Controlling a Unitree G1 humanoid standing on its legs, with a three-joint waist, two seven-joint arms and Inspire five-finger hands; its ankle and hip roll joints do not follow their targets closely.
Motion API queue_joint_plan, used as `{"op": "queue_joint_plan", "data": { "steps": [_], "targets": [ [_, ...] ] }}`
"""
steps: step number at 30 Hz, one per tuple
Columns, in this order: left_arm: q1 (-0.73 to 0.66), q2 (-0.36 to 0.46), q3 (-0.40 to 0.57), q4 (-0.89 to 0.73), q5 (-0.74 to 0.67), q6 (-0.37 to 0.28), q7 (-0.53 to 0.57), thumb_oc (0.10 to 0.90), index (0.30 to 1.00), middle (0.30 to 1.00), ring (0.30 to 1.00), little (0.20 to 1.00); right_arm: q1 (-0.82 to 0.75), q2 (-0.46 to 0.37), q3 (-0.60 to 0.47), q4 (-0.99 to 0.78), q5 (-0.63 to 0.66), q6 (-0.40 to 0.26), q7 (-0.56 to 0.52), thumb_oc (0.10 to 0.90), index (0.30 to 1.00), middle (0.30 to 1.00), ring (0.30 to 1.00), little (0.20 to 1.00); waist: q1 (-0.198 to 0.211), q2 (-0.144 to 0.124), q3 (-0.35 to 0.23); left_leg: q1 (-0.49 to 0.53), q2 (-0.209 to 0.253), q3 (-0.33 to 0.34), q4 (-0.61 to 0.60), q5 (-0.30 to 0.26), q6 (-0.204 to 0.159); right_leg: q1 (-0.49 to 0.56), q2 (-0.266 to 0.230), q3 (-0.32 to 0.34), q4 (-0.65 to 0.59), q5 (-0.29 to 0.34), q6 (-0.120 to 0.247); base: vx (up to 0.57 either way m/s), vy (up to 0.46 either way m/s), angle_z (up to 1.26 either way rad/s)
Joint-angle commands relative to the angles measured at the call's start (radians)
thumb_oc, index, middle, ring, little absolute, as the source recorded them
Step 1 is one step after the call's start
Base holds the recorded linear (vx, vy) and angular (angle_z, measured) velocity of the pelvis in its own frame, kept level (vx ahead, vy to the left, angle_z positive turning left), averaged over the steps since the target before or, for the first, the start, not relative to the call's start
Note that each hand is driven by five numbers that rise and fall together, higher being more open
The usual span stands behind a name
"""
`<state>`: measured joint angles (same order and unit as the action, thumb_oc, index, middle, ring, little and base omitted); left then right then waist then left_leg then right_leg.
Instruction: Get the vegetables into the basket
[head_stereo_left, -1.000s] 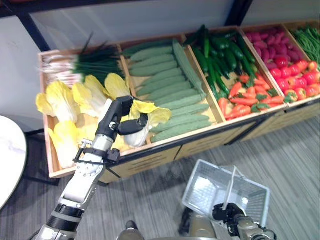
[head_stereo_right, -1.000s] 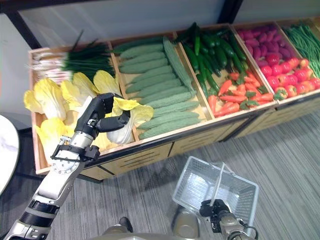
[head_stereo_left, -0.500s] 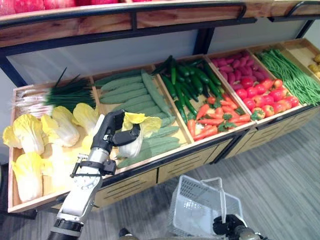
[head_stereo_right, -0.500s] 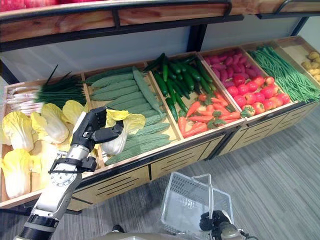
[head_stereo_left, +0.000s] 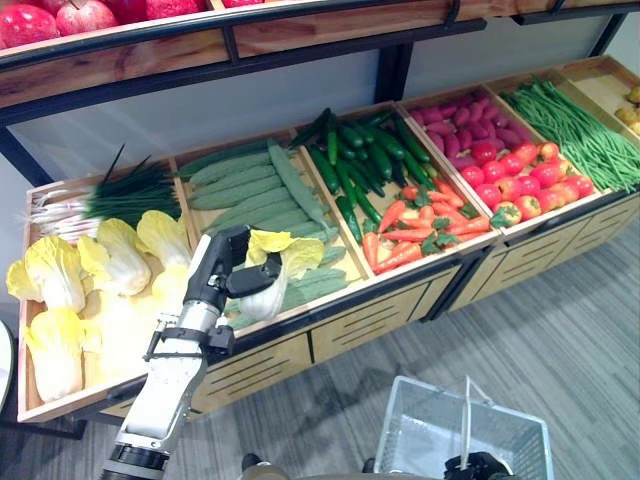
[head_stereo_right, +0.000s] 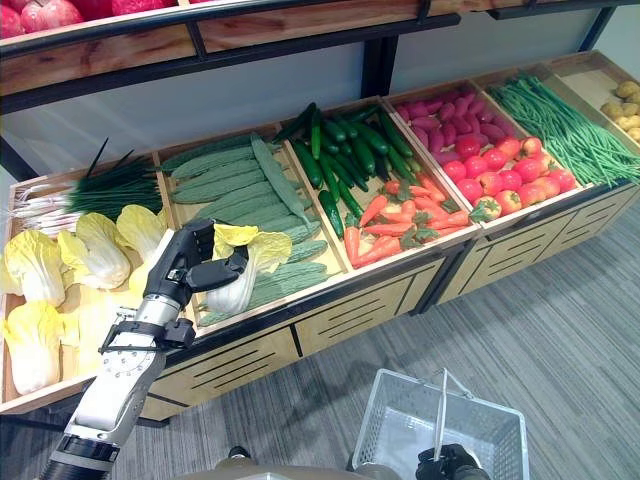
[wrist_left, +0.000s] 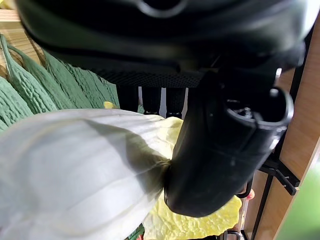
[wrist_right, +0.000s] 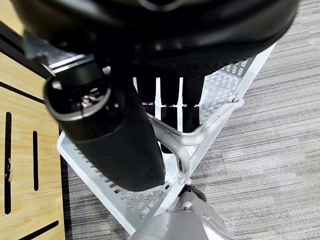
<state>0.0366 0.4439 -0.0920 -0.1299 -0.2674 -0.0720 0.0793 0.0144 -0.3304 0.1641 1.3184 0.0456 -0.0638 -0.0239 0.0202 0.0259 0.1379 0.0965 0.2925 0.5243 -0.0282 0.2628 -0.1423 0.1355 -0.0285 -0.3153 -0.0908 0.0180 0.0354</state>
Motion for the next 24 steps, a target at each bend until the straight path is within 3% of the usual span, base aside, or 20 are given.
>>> {"op": "queue_joint_plan", "data": {
  "steps": [1, 2, 3, 4, 5, 6, 7, 8, 9, 13, 19, 23, 24],
  "targets": [
    [-0.134, 0.027, 0.046, -0.154, -0.03, -0.103, 0.004, 0.4, 0.3, 0.3, 0.3, 0.3, -0.042, -0.007, 0.046, 0.001, -0.002, -0.031, 0.003, 0.4, 0.3, 0.3, 0.3, 0.3, 0.007, -0.029, -0.011, -0.1, 0.026, -0.061, 0.086, -0.031, -0.064, 0.07, -0.067, 0.027, 0.028, -0.064, 0.069, -0.06, 0.046, -0.2],
    [-0.138, 0.028, 0.047, -0.154, -0.03, -0.105, 0.006, 0.4, 0.3, 0.3, 0.3, 0.3, -0.047, -0.008, 0.046, 0.001, -0.001, -0.032, 0.002, 0.4, 0.3, 0.3, 0.3, 0.3, 0.01, -0.03, -0.008, -0.12, 0.018, -0.103, 0.101, -0.037, -0.064, 0.053, -0.073, 0.036, 0.031, -0.051, 0.072, -0.13, 0.126, -0.26],
    [-0.132, 0.033, 0.06, -0.161, -0.022, -0.114, 0.014, 0.4, 0.3, 0.3, 0.3, 0.3, -0.063, -0.016, 0.055, -0.003, -0.006, -0.03, 0.002, 0.4, 0.3, 0.3, 0.3, 0.3, 0.022, -0.037, 0.007, -0.119, -0.026, -0.258, 0.134, -0.091, -0.058, 0.015, -0.096, 0.082, 0.039, -0.025, 0.084, -0.12, 0.111, -0.36],
    [-0.133, 0.033, 0.06, -0.161, -0.022, -0.114, 0.014, 0.4, 0.3, 0.3, 0.3, 0.3, -0.064, -0.016, 0.055, -0.003, -0.006, -0.03, 0.002, 0.4, 0.3, 0.3, 0.3, 0.3, 0.02, -0.037, 0.005, -0.125, -0.026, -0.259, 0.135, -0.088, -0.056, 0.01, -0.096, 0.081, 0.039, -0.022, 0.084, -0.12, 0.122, -0.67],
    [-0.126, 0.035, 0.066, -0.16, -0.022, -0.118, 0.019, 0.4, 0.3, 0.3, 0.3, 0.3, -0.074, -0.016, 0.063, -0.002, -0.01, -0.028, 0.004, 0.4, 0.3, 0.3, 0.3, 0.3, 0.025, -0.043, 0.002, -0.115, -0.045, -0.327, 0.143, -0.137, -0.041, -0.013, -0.104, 0.112, 0.041, -0.011, 0.09, -0.03, 0.148, -1.06],
    [-0.115, 0.037, 0.071, -0.158, -0.023, -0.125, 0.024, 0.4, 0.3, 0.3, 0.3, 0.3, -0.091, -0.017, 0.077, 0.002, -0.018, -0.023, 0.009, 0.4, 0.3, 0.3, 0.3, 0.3, 0.032, -0.043, -0.005, -0.073, -0.07, -0.44, 0.131, -0.208, -0.025, -0.039, -0.111, 0.17, 0.039, 0.009, 0.111, -0.01, 0.214, -1.16],
    [-0.116, 0.039, 0.068, -0.155, -0.023, -0.125, 0.023, 0.4, 0.3, 0.3, 0.3, 0.3, -0.094, -0.018, 0.076, 0.003, -0.019, -0.022, 0.01, 0.4, 0.3, 0.3, 0.3, 0.3, 0.027, -0.039, -0.006, -0.058, -0.068, -0.433, 0.109, -0.219, -0.023, -0.043, -0.117, 0.18, 0.041, 0.015, 0.118, 0.04, 0.377, -1.25],
    [-0.114, 0.054, 0.069, -0.164, -0.021, -0.123, 0.015, 0.4, 0.3, 0.3, 0.3, 0.3, -0.091, -0.021, 0.057, 0.001, -0.023, -0.02, 0.013, 0.4, 0.3, 0.3, 0.3, 0.3, 0.0, -0.035, -0.02, -0.024, -0.074, -0.366, 0.061, -0.253, -0.012, -0.055, -0.139, 0.186, 0.047, 0.027, 0.133, 0.03, 0.277, -0.81],
    [-0.114, 0.054, 0.069, -0.163, -0.021, -0.124, 0.014, 0.4, 0.3, 0.3, 0.3, 0.3, -0.091, -0.021, 0.057, 0.001, -0.023, -0.02, 0.013, 0.4, 0.3, 0.3, 0.3, 0.3, 0.004, -0.036, -0.021, -0.019, -0.076, -0.36, 0.054, -0.251, -0.01, -0.056, -0.141, 0.191, 0.048, 0.027, 0.135, 0.01, 0.356, -0.57],
    [-0.141, 0.086, 0.06, -0.161, -0.016, -0.126, 0.02, 0.4, 0.3, 0.3, 0.3, 0.3, -0.099, -0.006, 0.046, -0.006, -0.016, -0.016, 0.004, 0.4, 0.3, 0.3, 0.3, 0.3, 0.0, -0.048, -0.029, 0.026, -0.158, -0.311, -0.026, -0.262, 0.031, -0.113, -0.198, 0.249, 0.073, 0.076, 0.174, -0.03, 0.292, -0.24],
    [-0.163, 0.103, 0.044, -0.142, -0.012, -0.13, 0.033, 0.4, 0.3, 0.3, 0.3, 0.3, -0.114, 0.029, 0.044, -0.025, -0.007, -0.013, 0.002, 0.4, 0.3, 0.3, 0.3, 0.3, 0.002, -0.081, -0.013, 0.037, -0.248, -0.284, -0.053, -0.29, 0.083, -0.183, -0.267, 0.308, 0.1, 0.149, 0.222, -0.04, 0.232, -0.32],
    [-0.184, 0.111, 0.023, -0.139, -0.009, -0.126, 0.034, 0.4, 0.3, 0.3, 0.3, 0.3, -0.122, 0.04, 0.031, -0.05, 0.017, -0.016, -0.005, 0.4, 0.3, 0.3, 0.3, 0.3, -0.014, -0.092, 0.005, 0.039, -0.284, -0.256, -0.059, -0.305, 0.102, -0.238, -0.301, 0.327, 0.114, 0.257, 0.226, -0.08, 0.177, -0.28],
    [-0.185, 0.112, 0.023, -0.138, -0.009, -0.127, 0.034, 0.4, 0.3, 0.3, 0.3, 0.3, -0.123, 0.041, 0.03, -0.05, 0.017, -0.016, -0.005, 0.4, 0.3, 0.3, 0.3, 0.3, -0.012, -0.093, 0.005, 0.039, -0.284, -0.254, -0.059, -0.305, 0.102, -0.239, -0.301, 0.329, 0.113, 0.259, 0.226, -0.08, 0.094, -0.31]
  ]
}}
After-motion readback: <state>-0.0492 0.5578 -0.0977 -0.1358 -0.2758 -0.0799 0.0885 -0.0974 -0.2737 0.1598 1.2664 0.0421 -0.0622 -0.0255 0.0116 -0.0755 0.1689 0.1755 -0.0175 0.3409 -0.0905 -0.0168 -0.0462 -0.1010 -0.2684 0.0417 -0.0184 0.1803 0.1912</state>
